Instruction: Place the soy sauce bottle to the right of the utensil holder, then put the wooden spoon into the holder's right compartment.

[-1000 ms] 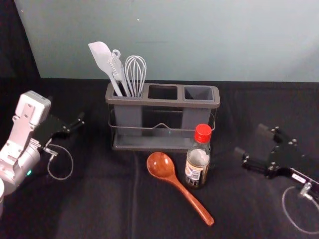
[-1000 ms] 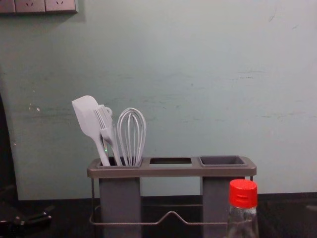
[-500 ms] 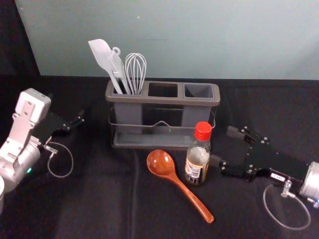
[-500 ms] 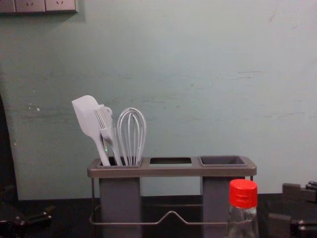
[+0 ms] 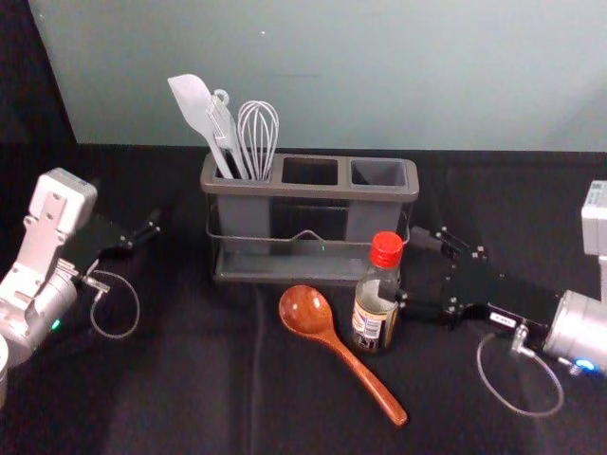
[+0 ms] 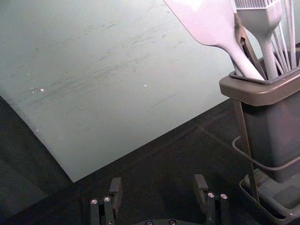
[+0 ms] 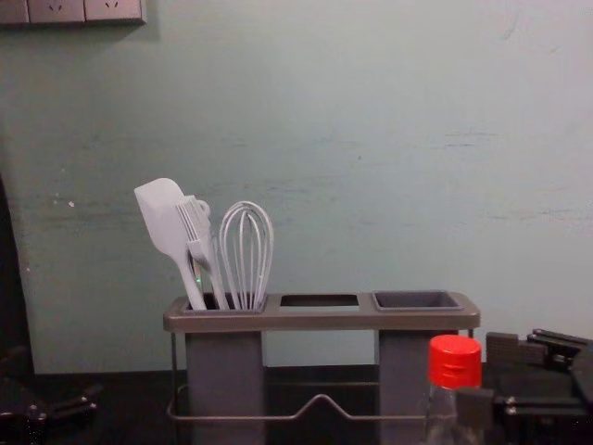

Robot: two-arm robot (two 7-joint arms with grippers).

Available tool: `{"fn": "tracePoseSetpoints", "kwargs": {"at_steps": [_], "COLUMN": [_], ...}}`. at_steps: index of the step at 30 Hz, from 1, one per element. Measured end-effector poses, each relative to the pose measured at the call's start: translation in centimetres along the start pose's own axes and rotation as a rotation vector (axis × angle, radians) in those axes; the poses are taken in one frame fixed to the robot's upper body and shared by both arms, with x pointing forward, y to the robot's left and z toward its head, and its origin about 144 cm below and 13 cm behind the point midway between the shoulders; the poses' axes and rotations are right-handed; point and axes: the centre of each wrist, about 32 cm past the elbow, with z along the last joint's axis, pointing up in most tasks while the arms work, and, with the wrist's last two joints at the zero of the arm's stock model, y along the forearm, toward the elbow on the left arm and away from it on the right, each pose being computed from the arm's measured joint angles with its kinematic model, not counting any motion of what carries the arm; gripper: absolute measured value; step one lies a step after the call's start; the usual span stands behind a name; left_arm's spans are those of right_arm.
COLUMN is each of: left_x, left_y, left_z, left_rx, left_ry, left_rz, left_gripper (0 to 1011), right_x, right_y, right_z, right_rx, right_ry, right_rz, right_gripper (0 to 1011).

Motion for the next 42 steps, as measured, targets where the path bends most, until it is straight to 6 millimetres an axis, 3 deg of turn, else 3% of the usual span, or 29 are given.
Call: {"fn": "tracePoseSetpoints", "kwargs": {"at_steps": [15,27,34,42], "left_x": [0.0,0.0,0.0,0.0], "left_y": [0.0,0.0,0.0,0.0], "left_z": [0.0,0.0,0.0,0.0], "left_rx": [0.0,0.0,0.0,0.0], "left_ry": [0.0,0.0,0.0,0.0], "left_rz": [0.0,0.0,0.0,0.0], "left_gripper": [1005,1005,1005,1005], "right_x": [0.2,0.1,0.2,0.2], "right_y": [2.3,2.5,2.5,2.4], "right_z": [-0.4,-0.5,-0.4,-0.4], "right_rx": [0.022,0.021,0.023,0.023], "right_ry": [0.008,0.006,0.006,0.006], "right_rz": [0.011,0.005,0.005,0.006], "right_gripper": [1002,1002,867,627]}}
